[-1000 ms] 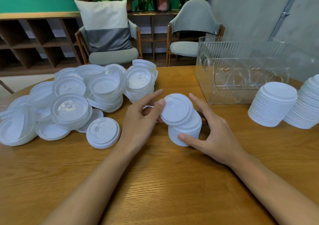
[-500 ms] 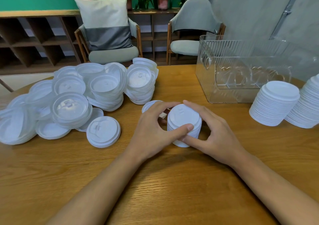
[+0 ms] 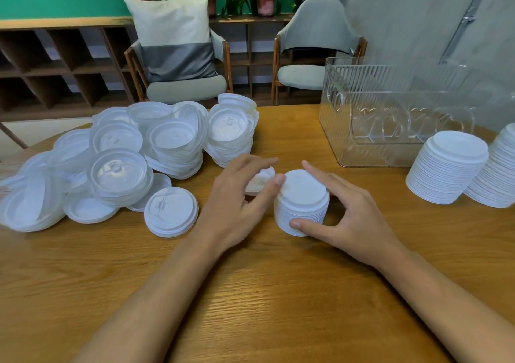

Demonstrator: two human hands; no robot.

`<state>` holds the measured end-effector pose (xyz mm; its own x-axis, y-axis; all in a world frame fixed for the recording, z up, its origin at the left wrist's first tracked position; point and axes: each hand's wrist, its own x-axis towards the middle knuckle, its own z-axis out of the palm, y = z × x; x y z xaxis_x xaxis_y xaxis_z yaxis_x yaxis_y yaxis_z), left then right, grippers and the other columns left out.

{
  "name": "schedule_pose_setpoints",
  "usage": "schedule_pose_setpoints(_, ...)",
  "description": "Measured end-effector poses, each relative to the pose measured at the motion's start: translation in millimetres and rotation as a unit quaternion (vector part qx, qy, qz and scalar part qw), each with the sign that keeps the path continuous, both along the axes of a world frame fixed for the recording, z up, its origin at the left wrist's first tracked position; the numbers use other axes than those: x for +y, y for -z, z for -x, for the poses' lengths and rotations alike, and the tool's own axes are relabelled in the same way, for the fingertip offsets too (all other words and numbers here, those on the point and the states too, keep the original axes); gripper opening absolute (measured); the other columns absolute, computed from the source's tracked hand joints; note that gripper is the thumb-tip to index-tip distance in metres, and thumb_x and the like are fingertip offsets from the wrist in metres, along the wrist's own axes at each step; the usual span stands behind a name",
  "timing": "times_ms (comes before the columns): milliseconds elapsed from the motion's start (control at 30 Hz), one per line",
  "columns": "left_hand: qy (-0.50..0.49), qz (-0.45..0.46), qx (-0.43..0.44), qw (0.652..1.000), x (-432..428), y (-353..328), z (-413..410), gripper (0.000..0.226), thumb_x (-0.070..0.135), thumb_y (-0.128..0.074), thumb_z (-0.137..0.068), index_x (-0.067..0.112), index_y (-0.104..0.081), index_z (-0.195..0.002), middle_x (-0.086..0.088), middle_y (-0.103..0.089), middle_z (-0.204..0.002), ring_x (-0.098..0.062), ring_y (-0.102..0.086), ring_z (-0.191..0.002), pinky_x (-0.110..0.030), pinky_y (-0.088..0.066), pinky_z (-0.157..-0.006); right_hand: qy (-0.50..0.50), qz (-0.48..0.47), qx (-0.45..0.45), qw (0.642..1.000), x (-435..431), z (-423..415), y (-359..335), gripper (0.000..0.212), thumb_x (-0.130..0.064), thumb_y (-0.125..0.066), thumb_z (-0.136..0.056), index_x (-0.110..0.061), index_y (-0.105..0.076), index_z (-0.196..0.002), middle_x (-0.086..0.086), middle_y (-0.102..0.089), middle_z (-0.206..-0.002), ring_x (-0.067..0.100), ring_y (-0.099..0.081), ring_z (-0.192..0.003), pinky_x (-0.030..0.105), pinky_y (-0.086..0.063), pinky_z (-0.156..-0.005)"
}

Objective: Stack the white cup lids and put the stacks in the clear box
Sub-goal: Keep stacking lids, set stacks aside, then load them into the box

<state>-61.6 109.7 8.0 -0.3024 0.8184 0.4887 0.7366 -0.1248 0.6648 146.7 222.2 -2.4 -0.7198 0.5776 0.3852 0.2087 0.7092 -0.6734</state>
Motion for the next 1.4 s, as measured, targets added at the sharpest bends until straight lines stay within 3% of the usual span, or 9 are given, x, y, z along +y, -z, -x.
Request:
schedule_pose_setpoints(167,-0.075,0.068,0.116,0.988,1.1,8.1,15.0,0.03,0.045,-0.075,-0.089,0.023,-0.074,-0.109,0.011,-0.068,-0.113,-0.011,-0.063,-0.109,-0.035,-0.053,-0.087,0.018,0.003,0.0,1.0,1.2,-2.2,-1.9,0.096,-0.06,-0.082,-0.073,-0.036,-0.043,-0.157,-0.027,-0.055,-0.139,-0.009,-0.048,-0.132,0.004,-0.034,-0.103)
schedule_pose_setpoints(367,-0.083,0.105,0.123,0.983,2.9,10.6,16.9,0.019,0.034,-0.08,-0.09,0.025,-0.076,-0.106,0.012,-0.075,-0.105,-0.011,-0.068,-0.101,-0.036,-0.055,-0.08,0.016,0.012,-0.009,1.0,0.8,-2.9,-2.7,0.096,-0.061,-0.081,-0.073,-0.039,-0.041,-0.158,-0.026,-0.054,-0.141,-0.008,-0.047,-0.134,0.003,-0.033,-0.104)
schedule_pose_setpoints(467,-0.085,0.07,0.117,0.987,2.6,9.0,14.1,0.008,0.027,-0.073,-0.096,0.023,-0.074,-0.103,0.012,-0.075,-0.096,-0.012,-0.07,-0.092,-0.035,-0.053,-0.074,0.019,0.011,-0.007,1.0,0.0,-2.3,-3.2,0.095,-0.06,-0.082,-0.073,-0.038,-0.042,-0.157,-0.029,-0.053,-0.14,-0.012,-0.045,-0.133,0.001,-0.031,-0.102)
schedule_pose_setpoints(667,-0.082,-0.064,-0.118,0.987,-0.4,-8.9,0.6,0.013,0.029,-0.059,-0.107,0.021,-0.068,-0.112,0.01,-0.073,-0.096,-0.01,-0.067,-0.09,-0.018,-0.049,-0.073,0.018,0.013,-0.004,1.0,0.0,-1.1,-2.1,0.089,-0.061,-0.08,-0.081,-0.035,-0.043,-0.157,-0.028,-0.051,-0.142,-0.005,-0.045,-0.136,0.002,-0.031,-0.102)
schedule_pose_setpoints(767,-0.065,-0.091,-0.211,0.971,-1.6,-14.8,-2.2,0.02,0.032,-0.054,-0.11,0.021,-0.069,-0.116,0.007,-0.075,-0.1,-0.013,-0.07,-0.095,-0.036,-0.058,-0.084,0.014,0.02,0.0,1.0,-0.8,-0.4,-2.8,0.089,-0.059,-0.08,-0.083,-0.034,-0.041,-0.158,-0.027,-0.05,-0.142,-0.006,-0.045,-0.135,0.002,-0.032,-0.102)
schedule_pose_setpoints(900,-0.034,-0.091,-0.288,0.953,2.1,-12.2,-5.2,0.027,0.032,-0.052,-0.111,0.016,-0.073,-0.114,-0.008,-0.076,-0.103,-0.034,-0.071,-0.098,-0.058,-0.058,-0.089,0.017,0.028,0.006,0.999,-3.8,0.6,-6.2,0.096,-0.057,-0.079,-0.079,-0.041,-0.032,-0.16,-0.034,-0.047,-0.143,-0.013,-0.043,-0.134,0.0,-0.031,-0.102)
schedule_pose_setpoints(1100,-0.024,-0.039,-0.279,0.959,4.0,-9.6,-18.9,0.026,0.034,-0.063,-0.104,0.016,-0.078,-0.092,0.001,-0.067,-0.068,-0.014,-0.06,-0.061,-0.033,-0.052,-0.066,0.0,0.029,0.011,1.0,-6.9,3.6,-7.8,0.1,-0.054,-0.082,-0.079,-0.046,-0.025,-0.161,-0.029,-0.045,-0.153,-0.005,-0.043,-0.142,0.021,-0.042,-0.111)
schedule_pose_setpoints(1300,-0.06,-0.005,-0.168,0.984,3.0,-4.8,-23.3,0.022,0.035,-0.075,-0.095,0.021,-0.074,-0.077,0.005,-0.061,-0.064,-0.004,-0.05,-0.061,-0.014,-0.039,-0.061,0.0,0.016,0.005,1.0,-5.9,2.5,-6.3,0.092,-0.056,-0.081,-0.079,-0.045,-0.035,-0.158,-0.029,-0.047,-0.149,-0.005,-0.044,-0.139,0.011,-0.037,-0.109)
schedule_pose_setpoints(1400,-0.05,0.004,-0.137,0.989,3.5,-3.6,-23.6,0.019,0.044,-0.073,-0.095,0.025,-0.075,-0.095,0.009,-0.069,-0.082,-0.006,-0.062,-0.077,-0.013,-0.043,-0.066,-0.003,0.004,0.008,1.0,-5.1,2.8,-4.3,0.085,-0.054,-0.081,-0.08,-0.039,-0.044,-0.154,-0.022,-0.055,-0.141,0.001,-0.05,-0.134,0.012,-0.04,-0.105)
